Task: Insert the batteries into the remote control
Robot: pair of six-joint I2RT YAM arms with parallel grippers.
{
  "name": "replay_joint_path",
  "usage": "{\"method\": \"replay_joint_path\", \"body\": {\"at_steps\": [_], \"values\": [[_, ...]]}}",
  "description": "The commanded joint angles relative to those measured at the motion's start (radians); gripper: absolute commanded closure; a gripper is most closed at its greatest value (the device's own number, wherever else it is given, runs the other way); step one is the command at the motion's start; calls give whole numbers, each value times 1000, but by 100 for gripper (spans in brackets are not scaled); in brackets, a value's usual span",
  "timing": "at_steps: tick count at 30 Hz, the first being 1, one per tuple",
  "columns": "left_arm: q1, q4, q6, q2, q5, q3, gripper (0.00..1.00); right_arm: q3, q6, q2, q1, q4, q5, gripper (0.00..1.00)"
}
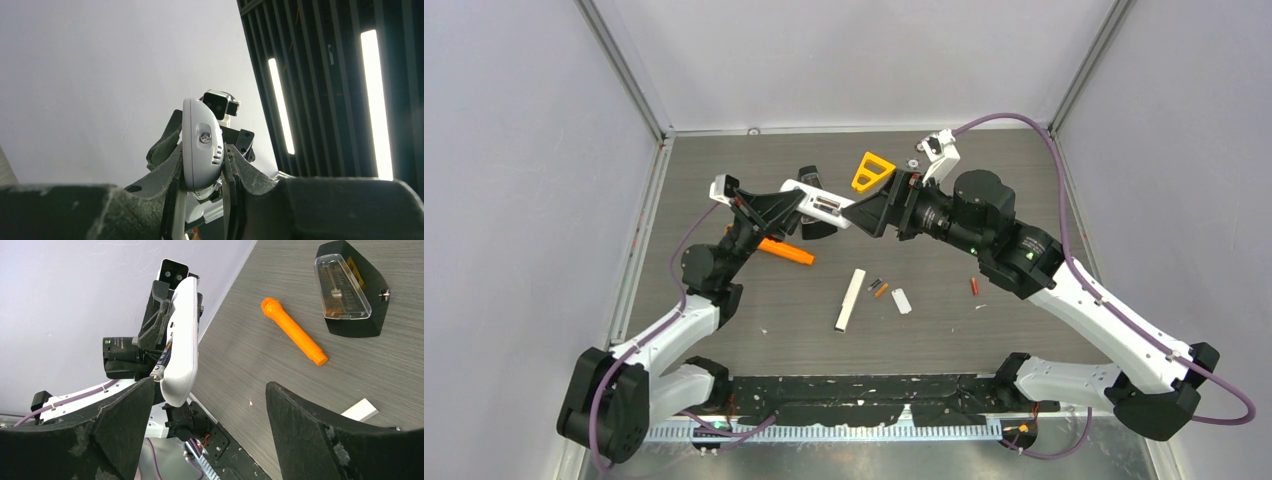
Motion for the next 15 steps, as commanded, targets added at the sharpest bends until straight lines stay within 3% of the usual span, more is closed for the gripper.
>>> {"method": "replay_joint_path", "body": {"at_steps": [1, 7, 15], "values": [[-4, 14, -8, -30, -24, 19, 100, 13, 15, 4, -2, 55, 14, 14], [-5, 11, -8, -34, -25, 12, 100, 12, 14, 10, -3, 65, -7, 15], [-6, 6, 9, -44, -16, 17, 100, 23, 19, 41, -2, 49, -15, 26]]}}
